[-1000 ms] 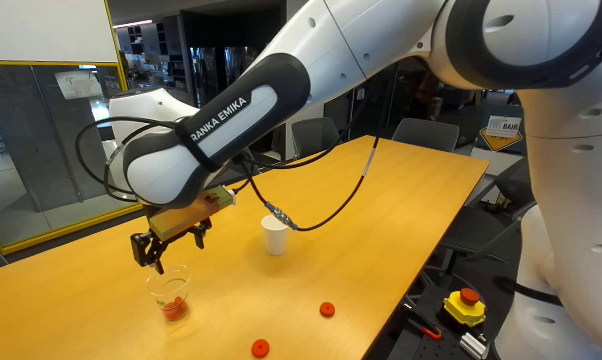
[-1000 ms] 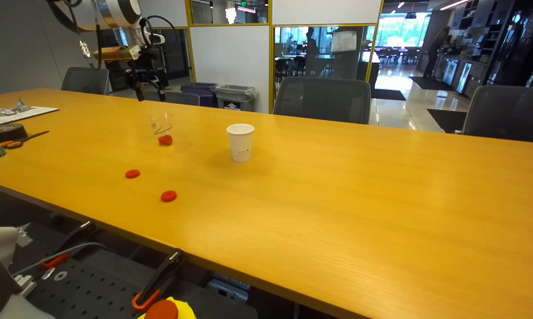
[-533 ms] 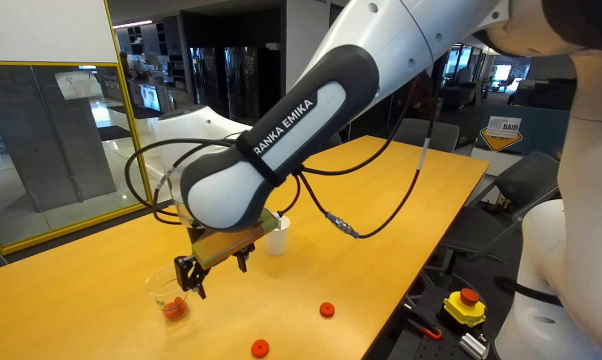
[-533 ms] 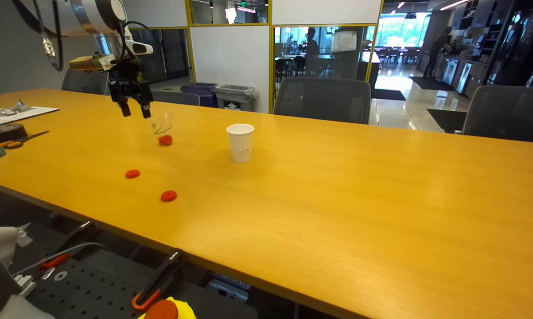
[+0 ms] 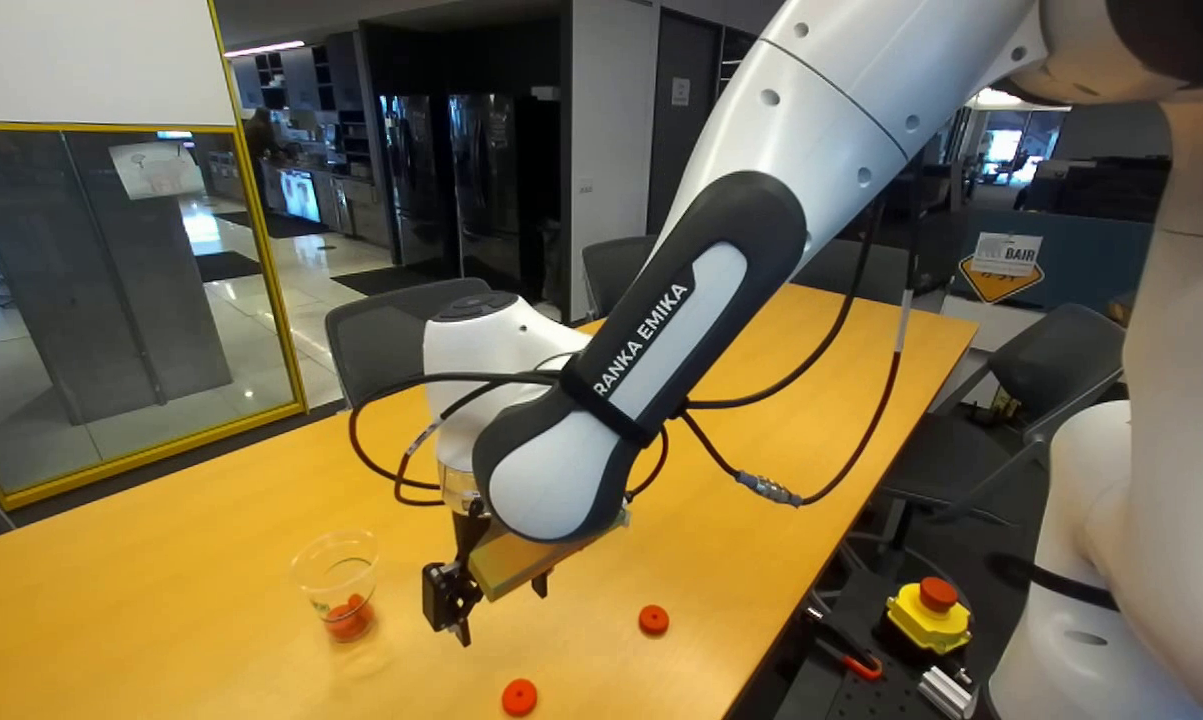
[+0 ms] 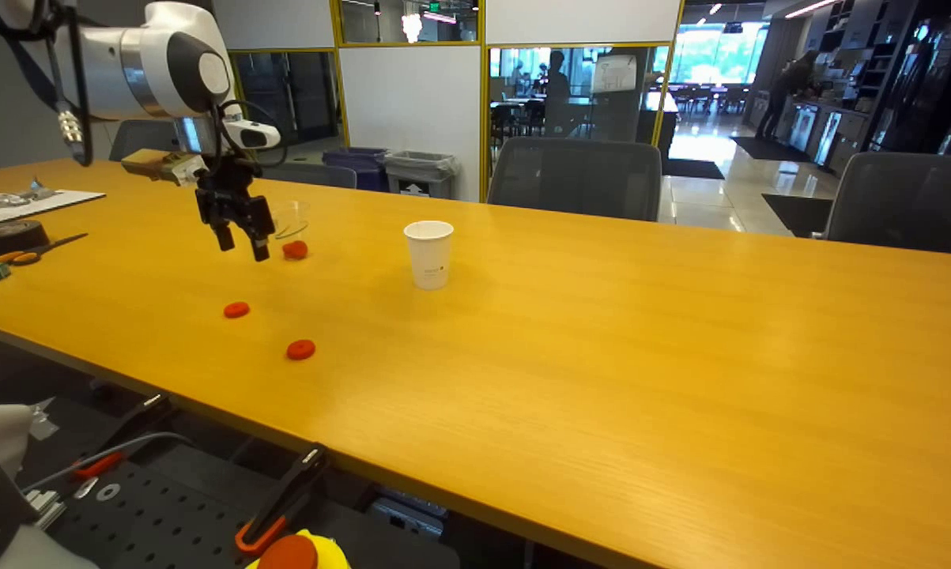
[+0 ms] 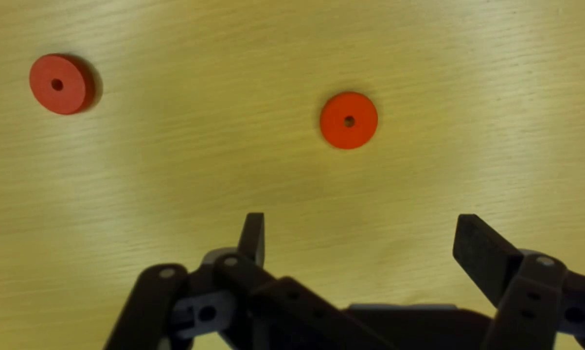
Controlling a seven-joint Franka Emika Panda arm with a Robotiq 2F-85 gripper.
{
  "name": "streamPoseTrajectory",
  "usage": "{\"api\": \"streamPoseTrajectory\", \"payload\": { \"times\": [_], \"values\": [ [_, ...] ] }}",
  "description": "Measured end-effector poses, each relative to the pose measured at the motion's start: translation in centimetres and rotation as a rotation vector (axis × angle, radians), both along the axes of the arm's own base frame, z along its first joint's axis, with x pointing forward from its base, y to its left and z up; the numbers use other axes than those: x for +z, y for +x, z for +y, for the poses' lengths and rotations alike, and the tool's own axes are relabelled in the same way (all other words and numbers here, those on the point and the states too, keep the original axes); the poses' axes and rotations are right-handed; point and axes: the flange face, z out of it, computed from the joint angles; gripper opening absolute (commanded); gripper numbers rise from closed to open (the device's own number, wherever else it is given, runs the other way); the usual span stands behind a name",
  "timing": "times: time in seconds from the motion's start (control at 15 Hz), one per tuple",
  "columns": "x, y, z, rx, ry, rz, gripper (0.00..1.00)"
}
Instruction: Divide the rings and put some in the white cup and some in the clear cup
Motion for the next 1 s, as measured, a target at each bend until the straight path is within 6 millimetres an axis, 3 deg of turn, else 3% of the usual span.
{"api": "streamPoseTrajectory", "payload": {
  "times": [1.0],
  "values": [
    [-6.3, -3.4, 0.1, 0.000, 0.049, 0.038, 1.00]
  ]
}}
